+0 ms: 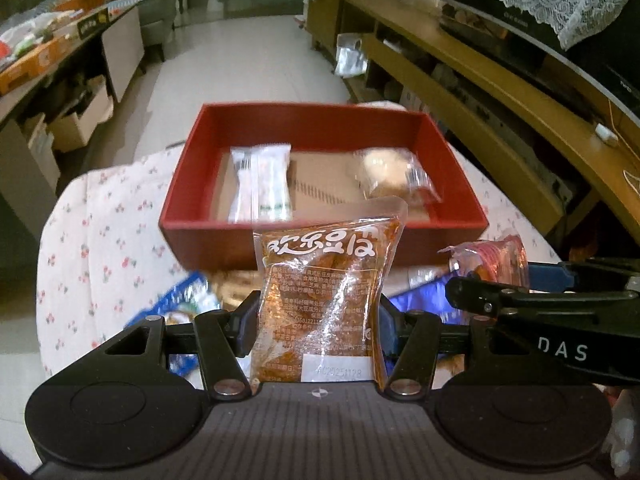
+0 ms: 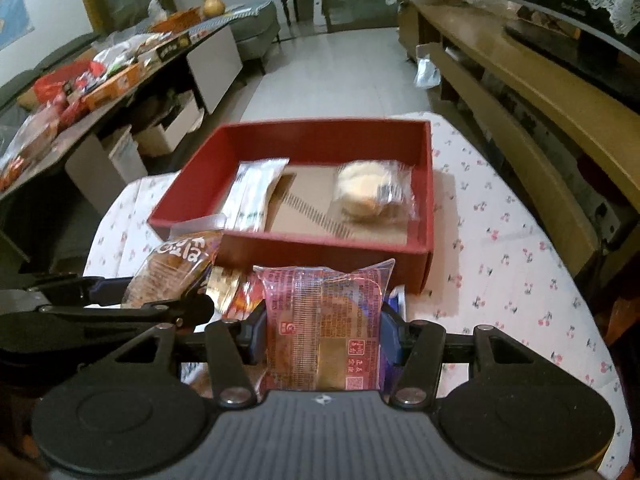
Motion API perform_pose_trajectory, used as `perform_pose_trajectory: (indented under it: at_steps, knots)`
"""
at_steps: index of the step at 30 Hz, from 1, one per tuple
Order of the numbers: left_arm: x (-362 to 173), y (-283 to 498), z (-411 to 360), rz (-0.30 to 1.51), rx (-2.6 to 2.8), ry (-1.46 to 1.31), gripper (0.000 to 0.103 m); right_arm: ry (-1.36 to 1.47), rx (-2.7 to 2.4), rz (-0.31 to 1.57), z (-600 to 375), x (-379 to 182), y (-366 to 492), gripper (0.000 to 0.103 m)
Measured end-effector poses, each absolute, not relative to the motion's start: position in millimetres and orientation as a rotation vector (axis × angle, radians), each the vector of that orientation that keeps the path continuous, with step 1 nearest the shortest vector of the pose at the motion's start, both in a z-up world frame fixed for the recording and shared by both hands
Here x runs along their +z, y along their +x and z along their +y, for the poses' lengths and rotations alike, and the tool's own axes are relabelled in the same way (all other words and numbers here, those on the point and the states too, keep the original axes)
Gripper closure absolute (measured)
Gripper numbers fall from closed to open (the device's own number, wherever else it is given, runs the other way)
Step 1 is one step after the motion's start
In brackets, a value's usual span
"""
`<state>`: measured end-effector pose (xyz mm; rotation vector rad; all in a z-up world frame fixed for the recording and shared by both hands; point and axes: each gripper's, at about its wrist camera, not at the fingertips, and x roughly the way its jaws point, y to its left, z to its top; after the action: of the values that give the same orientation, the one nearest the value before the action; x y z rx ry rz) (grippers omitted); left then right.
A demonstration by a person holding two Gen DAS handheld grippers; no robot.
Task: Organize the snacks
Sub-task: 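Carry both snacks into the red box and open both tools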
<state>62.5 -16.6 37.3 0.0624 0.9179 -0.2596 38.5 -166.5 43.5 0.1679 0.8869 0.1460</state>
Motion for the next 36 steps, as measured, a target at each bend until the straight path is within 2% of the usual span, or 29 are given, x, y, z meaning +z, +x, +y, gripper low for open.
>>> perform_pose_trajectory:
  at_steps: [15, 36]
  knots:
    - [55.7, 129.3, -32.0, 0.839, -0.219, 0.073, 0.041, 0.215, 0.077, 0.818, -179.3, 59.9, 106.7, 0.048]
    - [12.4, 197.7, -45.4, 0.915, -0.136, 0.109, 0.042, 0.174, 0.018, 0.867, -182.6, 17.6, 190.9, 0.048]
